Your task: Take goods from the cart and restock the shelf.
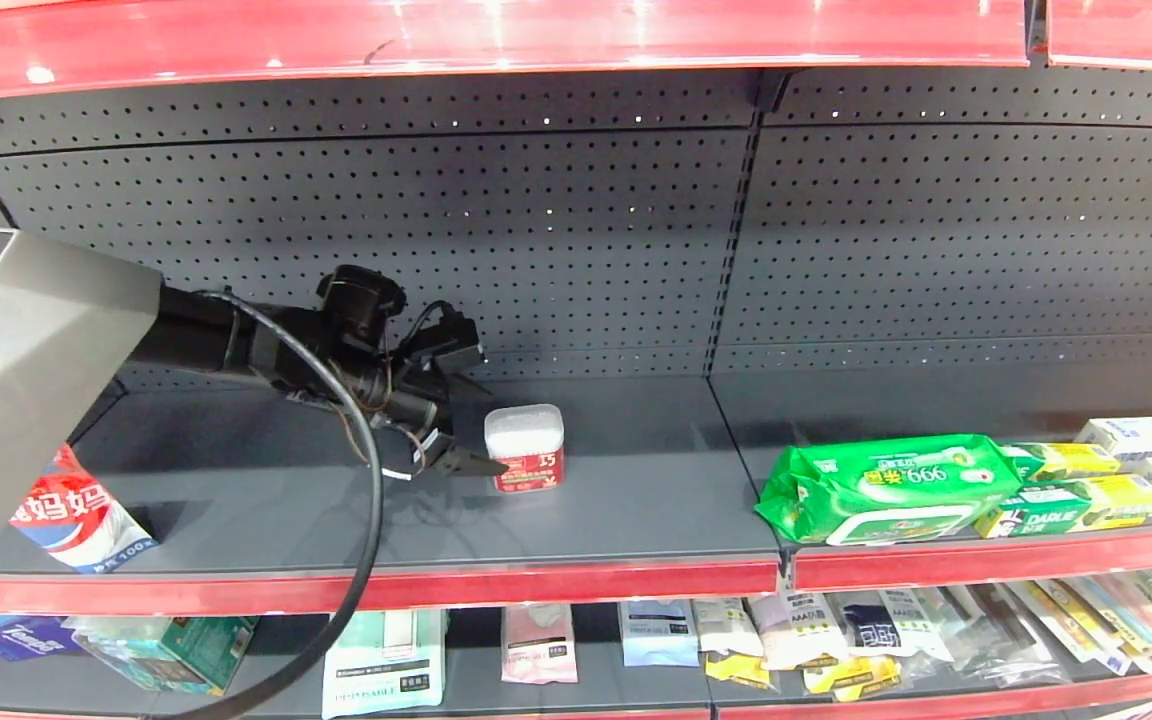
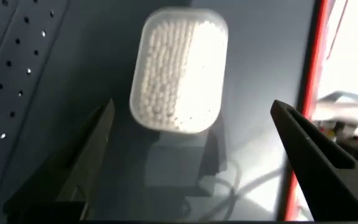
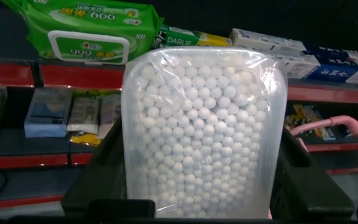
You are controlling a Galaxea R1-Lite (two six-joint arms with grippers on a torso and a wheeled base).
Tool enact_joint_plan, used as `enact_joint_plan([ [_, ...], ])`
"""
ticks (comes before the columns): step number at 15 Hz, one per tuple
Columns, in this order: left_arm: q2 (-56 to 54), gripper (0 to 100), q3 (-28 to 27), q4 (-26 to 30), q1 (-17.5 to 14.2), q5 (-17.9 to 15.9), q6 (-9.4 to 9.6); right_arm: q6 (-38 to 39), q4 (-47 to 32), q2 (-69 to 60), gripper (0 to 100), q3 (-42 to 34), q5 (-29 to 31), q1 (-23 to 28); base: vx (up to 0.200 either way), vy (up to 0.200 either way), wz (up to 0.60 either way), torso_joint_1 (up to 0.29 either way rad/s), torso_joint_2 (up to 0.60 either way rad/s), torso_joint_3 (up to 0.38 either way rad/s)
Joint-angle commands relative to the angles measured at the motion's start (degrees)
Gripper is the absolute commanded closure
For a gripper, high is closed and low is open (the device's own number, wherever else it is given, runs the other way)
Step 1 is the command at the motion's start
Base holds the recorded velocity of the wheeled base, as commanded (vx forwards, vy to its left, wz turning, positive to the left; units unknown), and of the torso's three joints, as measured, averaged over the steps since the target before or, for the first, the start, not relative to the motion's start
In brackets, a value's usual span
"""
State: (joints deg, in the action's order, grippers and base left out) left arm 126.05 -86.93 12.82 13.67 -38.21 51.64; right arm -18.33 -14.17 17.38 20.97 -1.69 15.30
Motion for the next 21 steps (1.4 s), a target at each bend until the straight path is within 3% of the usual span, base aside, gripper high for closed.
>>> enact_joint_plan([
  [1,1.3,0,-2.72,2.2,0.13,1.03,1.18,-0.03,0.02,-0.07,100,-0.31,0.02,-0.01,0.0,0.0,0.0,0.0,0.0,0.0],
  [2,2.36,0,-5.27,5.02,1.01,2.08,2.06,-0.03,0.02,-0.07,100,-0.4,-0.06,-0.01,0.0,0.0,0.0,0.0,0.0,0.0],
  [5,4.91,0,-10.19,5.37,2.24,2.17,2.41,-0.03,0.02,-0.16,100,-0.67,-0.06,-0.01,0.0,0.0,0.0,0.0,0.0,0.0],
  [10,5.61,0,-10.63,7.57,4.88,2.61,2.41,-0.03,0.02,-0.25,100,-0.93,-0.06,-0.01,0.0,0.0,0.0,0.0,0.0,0.0],
  [14,6.22,0,-13.44,11.17,5.85,5.6,2.5,-0.03,0.02,-0.68,100,-1.46,-0.06,-0.01,0.0,0.0,0.0,0.0,0.0,0.0],
  [16,8.42,0,-16.78,11.7,5.85,5.69,4.08,-0.03,0.02,-1.21,100,-1.63,0.02,-0.01,0.0,0.0,0.0,0.0,0.0,0.0],
  [20,8.95,0,-17.31,13.45,5.85,6.74,5.84,-0.03,0.02,-1.3,100,-1.63,0.02,-0.01,0.0,0.0,0.0,0.0,0.0,0.0],
  [21,9.48,0,-17.48,13.89,5.85,7.62,7.42,-0.03,0.02,-1.3,100,-1.81,0.02,-0.01,0.0,0.0,0.0,0.0,0.0,0.0],
])
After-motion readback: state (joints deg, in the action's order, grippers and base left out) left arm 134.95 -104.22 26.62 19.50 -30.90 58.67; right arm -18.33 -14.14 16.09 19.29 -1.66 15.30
